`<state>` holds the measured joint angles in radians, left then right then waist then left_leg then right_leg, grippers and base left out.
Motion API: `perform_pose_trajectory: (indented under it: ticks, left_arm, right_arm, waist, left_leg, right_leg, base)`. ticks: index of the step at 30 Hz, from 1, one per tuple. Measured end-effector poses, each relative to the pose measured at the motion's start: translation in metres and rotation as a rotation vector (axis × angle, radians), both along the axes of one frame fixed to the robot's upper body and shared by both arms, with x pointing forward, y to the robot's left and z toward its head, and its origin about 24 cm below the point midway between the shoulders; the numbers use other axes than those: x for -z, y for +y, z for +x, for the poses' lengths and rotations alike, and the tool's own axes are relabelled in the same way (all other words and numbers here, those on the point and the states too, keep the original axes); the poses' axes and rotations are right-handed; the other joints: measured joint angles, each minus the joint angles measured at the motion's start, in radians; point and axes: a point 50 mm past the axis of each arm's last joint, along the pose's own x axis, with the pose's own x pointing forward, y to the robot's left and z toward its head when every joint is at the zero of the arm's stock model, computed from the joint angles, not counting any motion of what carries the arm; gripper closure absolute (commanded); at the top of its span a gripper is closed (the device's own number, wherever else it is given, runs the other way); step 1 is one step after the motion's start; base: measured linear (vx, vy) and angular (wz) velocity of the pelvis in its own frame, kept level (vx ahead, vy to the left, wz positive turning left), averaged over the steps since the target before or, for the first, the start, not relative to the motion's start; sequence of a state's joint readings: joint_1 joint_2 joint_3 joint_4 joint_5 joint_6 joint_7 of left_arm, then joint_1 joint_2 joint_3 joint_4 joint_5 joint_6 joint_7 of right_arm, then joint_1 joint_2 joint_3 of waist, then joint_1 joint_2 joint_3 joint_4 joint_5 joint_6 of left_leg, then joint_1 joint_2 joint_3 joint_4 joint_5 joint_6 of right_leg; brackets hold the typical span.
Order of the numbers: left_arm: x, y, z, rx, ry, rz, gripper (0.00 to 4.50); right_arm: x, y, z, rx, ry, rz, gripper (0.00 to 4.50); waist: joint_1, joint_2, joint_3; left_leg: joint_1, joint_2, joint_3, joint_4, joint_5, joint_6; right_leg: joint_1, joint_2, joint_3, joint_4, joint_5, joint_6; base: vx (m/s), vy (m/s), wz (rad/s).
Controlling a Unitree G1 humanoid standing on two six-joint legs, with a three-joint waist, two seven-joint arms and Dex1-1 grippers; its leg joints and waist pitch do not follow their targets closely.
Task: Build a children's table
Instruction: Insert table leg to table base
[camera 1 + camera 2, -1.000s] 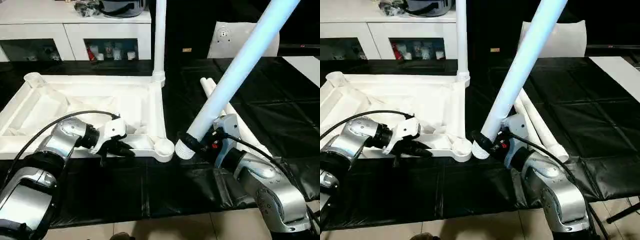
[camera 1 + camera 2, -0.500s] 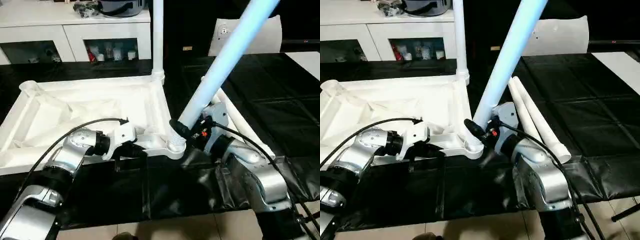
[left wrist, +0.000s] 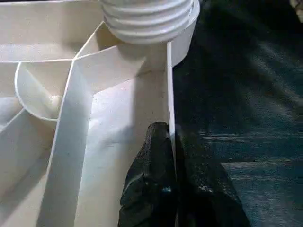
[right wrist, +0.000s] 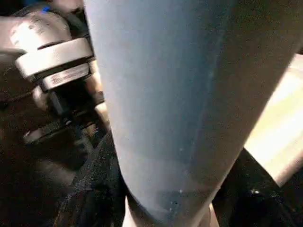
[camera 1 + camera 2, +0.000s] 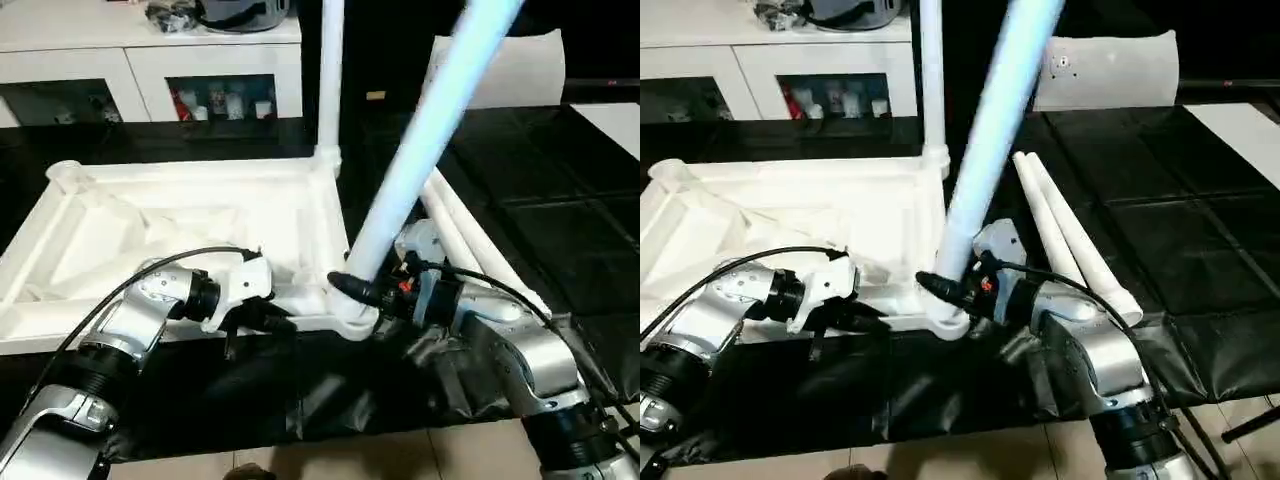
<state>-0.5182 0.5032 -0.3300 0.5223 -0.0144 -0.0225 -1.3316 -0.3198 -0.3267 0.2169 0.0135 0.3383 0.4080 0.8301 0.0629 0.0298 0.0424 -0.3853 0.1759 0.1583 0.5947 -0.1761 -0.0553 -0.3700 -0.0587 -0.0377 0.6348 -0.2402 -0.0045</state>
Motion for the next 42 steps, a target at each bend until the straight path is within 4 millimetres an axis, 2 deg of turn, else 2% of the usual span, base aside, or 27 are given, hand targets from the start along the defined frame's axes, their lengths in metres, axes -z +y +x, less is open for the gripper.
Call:
perform_pose_trajectory:
  ticks: [4, 8, 16, 30, 42]
  left_arm:
    - [0.000, 0.000, 0.000, 0.010, 0.005, 0.004, 4.50]
    - [-0.001, -0.002, 0.004, 0.027, 0.007, 0.026, 4.50]
    - [-0.001, -0.001, 0.005, 0.034, 0.012, 0.026, 4.50]
    - [-0.002, 0.001, 0.007, 0.040, 0.021, 0.033, 4.50]
    - [-0.002, 0.001, 0.008, 0.046, 0.015, 0.042, 4.50]
  right_arm:
    - [0.000, 0.000, -0.001, -0.042, -0.006, -0.024, 2.62]
    - [-0.003, -0.008, 0.001, -0.073, 0.001, -0.073, 2.62]
    - [-0.005, -0.016, -0.001, -0.096, 0.016, -0.093, 2.62]
    - [-0.003, -0.010, 0.008, -0.103, 0.005, -0.097, 2.62]
    - [-0.002, -0.013, 0.007, -0.128, 0.022, -0.115, 2.62]
  waist:
    - [0.001, -0.003, 0.000]
    - [0.003, -0.007, -0.001]
    - [0.004, -0.007, -0.001]
    - [0.001, -0.007, -0.001]
    - [0.003, -0.007, -0.001]
  left_leg:
    - [0.001, 0.000, 0.000, 0.000, 0.000, 0.000]
    - [0.002, 0.000, 0.000, 0.000, 0.000, 0.000]
    - [0.002, 0.001, 0.000, 0.001, 0.000, 0.000]
    - [0.003, 0.001, 0.000, 0.001, 0.000, 0.000]
    - [0.003, 0.001, 0.000, 0.000, 0.000, 0.000]
  right_leg:
    - [0.001, 0.000, 0.000, 0.000, 0.000, 0.000]
    - [0.003, 0.000, -0.001, 0.000, 0.000, 0.000]
    - [0.003, -0.001, -0.002, 0.000, 0.000, 0.000]
    - [0.004, -0.001, -0.002, 0.000, 0.000, 0.000]
    - [0.004, 0.000, -0.002, 0.000, 0.000, -0.001]
  base:
    - [0.000, 0.000, 0.00]
    - [0.000, 0.000, 0.00]
    - [0.000, 0.000, 0.00]
    - [0.000, 0.000, 0.00]
    - [0.000, 0.000, 0.00]
